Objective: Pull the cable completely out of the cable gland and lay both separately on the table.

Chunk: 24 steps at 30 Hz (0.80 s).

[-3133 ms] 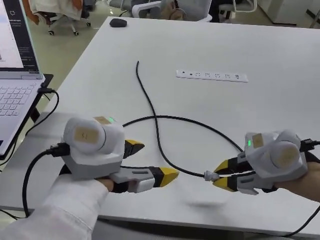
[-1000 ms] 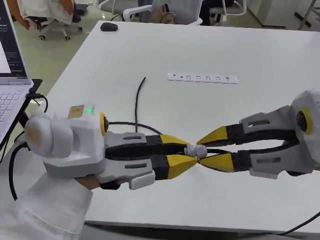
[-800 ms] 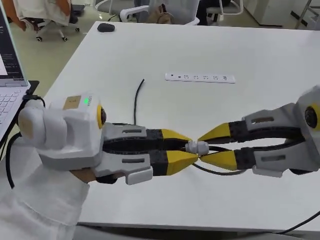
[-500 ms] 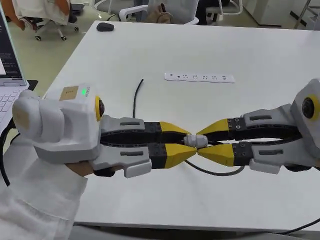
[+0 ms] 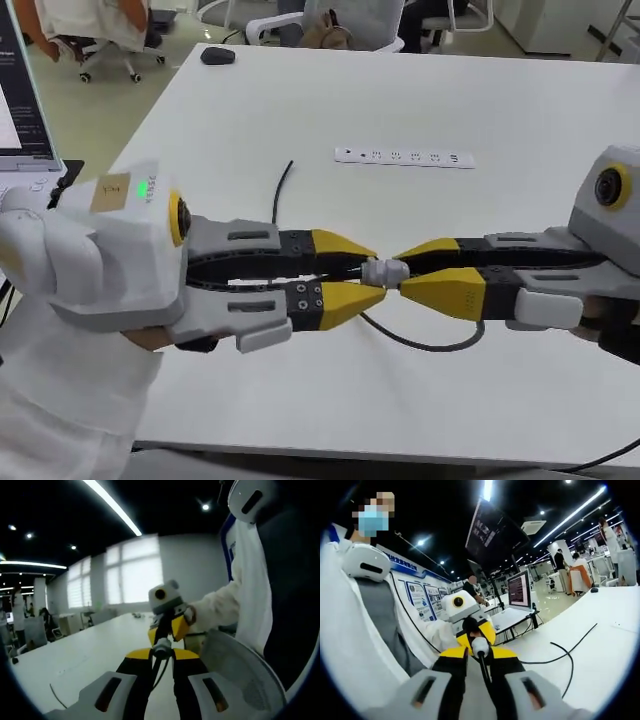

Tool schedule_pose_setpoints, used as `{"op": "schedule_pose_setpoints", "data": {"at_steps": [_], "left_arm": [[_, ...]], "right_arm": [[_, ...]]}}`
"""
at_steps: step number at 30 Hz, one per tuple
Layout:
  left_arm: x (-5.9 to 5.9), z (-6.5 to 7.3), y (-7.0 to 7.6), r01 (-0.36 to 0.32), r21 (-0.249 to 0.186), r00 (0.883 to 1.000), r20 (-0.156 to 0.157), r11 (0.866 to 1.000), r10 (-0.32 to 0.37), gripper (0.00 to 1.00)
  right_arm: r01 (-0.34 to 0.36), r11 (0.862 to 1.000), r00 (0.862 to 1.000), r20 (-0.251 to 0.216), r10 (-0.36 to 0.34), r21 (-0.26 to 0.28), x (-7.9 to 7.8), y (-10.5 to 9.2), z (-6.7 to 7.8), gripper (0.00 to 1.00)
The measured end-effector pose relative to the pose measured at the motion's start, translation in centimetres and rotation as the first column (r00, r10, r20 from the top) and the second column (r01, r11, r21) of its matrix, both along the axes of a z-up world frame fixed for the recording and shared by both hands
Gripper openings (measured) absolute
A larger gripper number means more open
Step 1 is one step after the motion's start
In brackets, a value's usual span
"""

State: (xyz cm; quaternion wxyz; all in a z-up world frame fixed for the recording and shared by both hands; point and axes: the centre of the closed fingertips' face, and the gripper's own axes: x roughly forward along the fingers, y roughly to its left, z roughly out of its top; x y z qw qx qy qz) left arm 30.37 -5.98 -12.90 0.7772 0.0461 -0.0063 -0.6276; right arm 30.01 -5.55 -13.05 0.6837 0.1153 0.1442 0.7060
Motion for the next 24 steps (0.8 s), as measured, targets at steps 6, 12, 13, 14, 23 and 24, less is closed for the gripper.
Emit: {"op": "schedule_pose_setpoints", "data": {"at_steps": [6,12,13,14,23,24], "left_arm": [[0.07,-0.15,-0.01,0.0,0.012,1.0,0.005,1.0,0.0,0.16],[0.35,0.24,0.22,0.004,-0.023,0.994,-0.109,1.0,-0.006,0.16],[0.34,0.21,0.23,0.006,-0.021,0.992,-0.124,1.0,-0.009,0.16],[0.38,0.19,0.25,0.006,-0.021,0.991,-0.136,1.0,-0.009,0.15],[0.67,-0.38,0.57,-0.003,-0.015,0.968,-0.252,1.0,-0.001,0.15],[0.59,-0.44,0.56,0.001,-0.016,0.964,-0.266,1.0,-0.006,0.15]], "right_arm": [[0.001,1.0,0.999,0.041,-0.001,-0.023,-0.06,-0.14,-0.2,0.12],[0.0,1.0,0.996,0.087,0.002,-0.029,-0.21,-0.06,0.21,0.11],[-0.001,1.0,0.996,0.09,0.004,-0.029,-0.22,-0.04,0.22,0.1],[-0.003,1.0,0.996,0.094,0.006,-0.029,-0.24,-0.01,0.21,0.1],[0.018,0.998,0.979,0.206,-0.005,-0.064,-0.27,0.52,0.07,0.09],[0.015,0.998,0.977,0.213,-0.001,-0.065,-0.39,0.58,0.1,0.09]]}}
